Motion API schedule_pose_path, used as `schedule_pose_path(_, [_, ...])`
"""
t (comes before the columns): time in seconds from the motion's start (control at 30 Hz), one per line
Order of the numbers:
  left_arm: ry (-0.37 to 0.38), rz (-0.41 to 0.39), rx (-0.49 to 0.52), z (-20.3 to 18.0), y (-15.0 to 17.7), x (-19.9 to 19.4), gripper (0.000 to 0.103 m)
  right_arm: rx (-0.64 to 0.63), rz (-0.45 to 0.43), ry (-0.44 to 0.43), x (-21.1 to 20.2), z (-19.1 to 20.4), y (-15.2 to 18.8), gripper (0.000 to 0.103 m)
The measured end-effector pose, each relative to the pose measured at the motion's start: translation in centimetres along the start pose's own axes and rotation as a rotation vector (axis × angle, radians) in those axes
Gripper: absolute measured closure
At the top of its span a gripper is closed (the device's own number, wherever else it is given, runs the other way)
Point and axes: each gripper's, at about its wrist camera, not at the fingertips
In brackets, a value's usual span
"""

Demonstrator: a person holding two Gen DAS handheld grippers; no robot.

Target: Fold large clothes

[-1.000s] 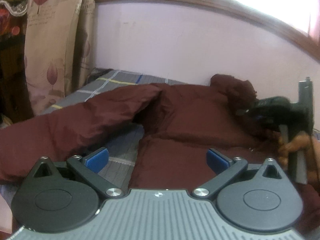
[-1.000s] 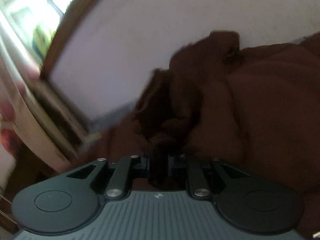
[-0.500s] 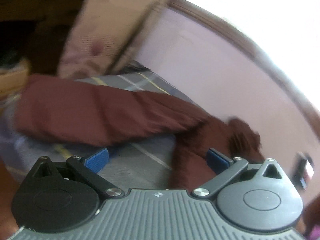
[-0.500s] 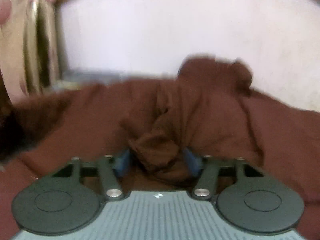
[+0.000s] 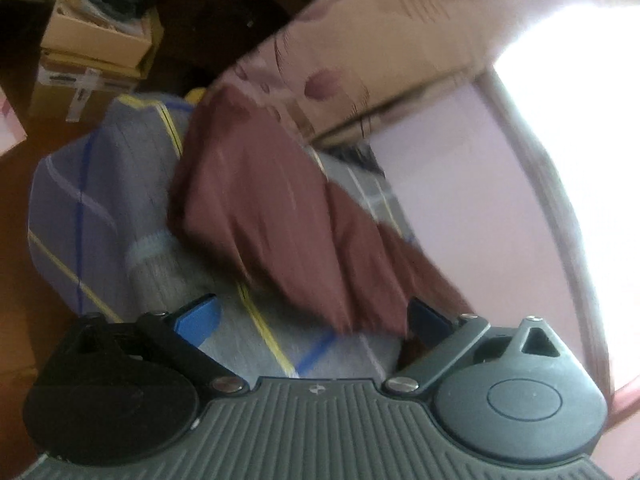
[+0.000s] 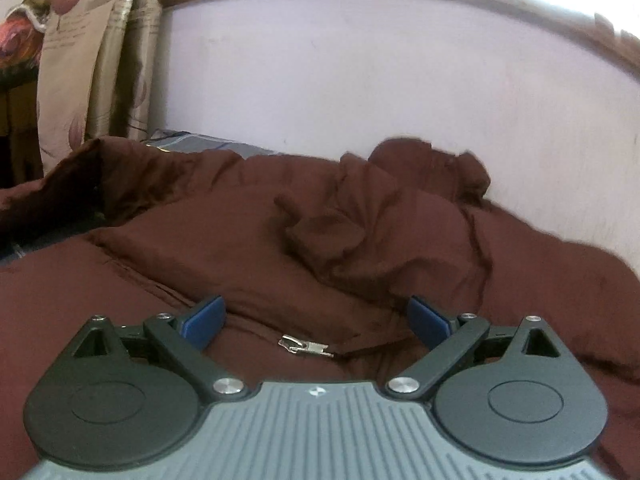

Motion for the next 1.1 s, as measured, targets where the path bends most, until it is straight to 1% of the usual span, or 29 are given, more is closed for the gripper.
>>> schedule_pose_path(0.03, [0.004,-0.006,-0.003,0.2,-0.6,0.3,0.006,0.015,0.006,-0.003,0.2,-0.1,0.1,0.002])
schedule_pose_path(0.1, [0.011,-0.004,-0.024,0.5,-1.4,1.1,0.013,0.033,0.012,-0.006,0.5,-0.2,0.2,0.001])
schedule_pose_path(0.13, [0.005,-0.007,-0.033,0.6,-1.8,1.3,0.022,0.036,0.011,-0.008,0.6,-0.3,0.2,0.001])
schedule_pose_path(0.17, [0.000,-0.008,-0.044,0.8,-2.2,1.7,0.037,0.038,0.009,-0.008,0.6,-0.3,0.3,0.001])
schedule_pose_path(0.2, [-0.002,-0.008,-0.064,1.1,-2.5,2.0,0.046,0.040,0.008,-0.008,0.6,-0.2,0.3,0.001])
schedule_pose_path(0.23, [-0.011,0.000,-0.083,1.2,-2.8,2.4,0.070,0.044,0.008,-0.008,0.6,-0.2,0.4,0.001])
schedule_pose_path(0.27, [-0.031,0.011,-0.076,1.1,-3.1,2.9,0.083,0.048,0.010,-0.008,0.6,-0.2,0.4,0.000])
schedule_pose_path(0.3, [-0.053,0.014,-0.052,0.9,-3.3,3.2,0.083,0.051,0.013,-0.009,0.7,-0.2,0.4,0.000])
schedule_pose_path(0.37, [-0.083,-0.015,-0.007,0.2,-3.3,3.2,0.087,0.066,0.028,-0.022,1.0,-0.4,0.4,0.000])
schedule_pose_path(0.43, [-0.107,-0.055,0.047,-1.2,-3.3,3.0,0.088,0.097,0.044,-0.049,1.2,-0.9,0.3,0.000])
schedule_pose_path(0.5, [-0.115,-0.100,0.116,-3.1,-3.3,2.5,0.089,0.131,0.046,-0.073,1.3,-1.6,0.4,0.000])
schedule_pose_path(0.57, [-0.108,-0.130,0.172,-5.4,-3.4,2.1,0.089,0.160,0.029,-0.074,1.1,-2.0,0.6,0.000])
schedule_pose_path(0.67, [-0.068,-0.163,0.232,-9.5,-3.8,1.7,0.089,0.223,-0.002,-0.060,0.5,-2.9,1.0,0.000])
schedule_pose_path(0.73, [-0.043,-0.180,0.274,-12.5,-3.9,1.5,0.089,0.291,-0.022,-0.064,0.0,-4.0,1.3,0.000])
schedule_pose_path(0.83, [0.016,-0.199,0.340,-17.6,-3.6,1.4,0.089,0.416,-0.031,-0.110,-0.9,-5.8,1.8,0.000])
schedule_pose_path(0.9, [0.051,-0.213,0.393,-20.9,-2.8,1.4,0.089,0.480,-0.046,-0.138,-1.8,-7.1,2.2,0.000])
schedule_pose_path(0.97, [0.090,-0.216,0.444,-24.3,-1.6,1.7,0.089,0.529,-0.047,-0.135,-2.8,-8.4,2.7,0.000])
schedule_pose_path(1.1, [0.176,-0.187,0.547,-30.8,1.8,3.0,0.089,0.630,-0.052,-0.147,-4.8,-11.6,4.0,0.000])
Point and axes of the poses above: each gripper's, at about its wrist camera, not at the fingertips, and x roughly the way its jaws point, z to its left, y to its underside, and after that the axes turned 7 degrees about z, right-handed
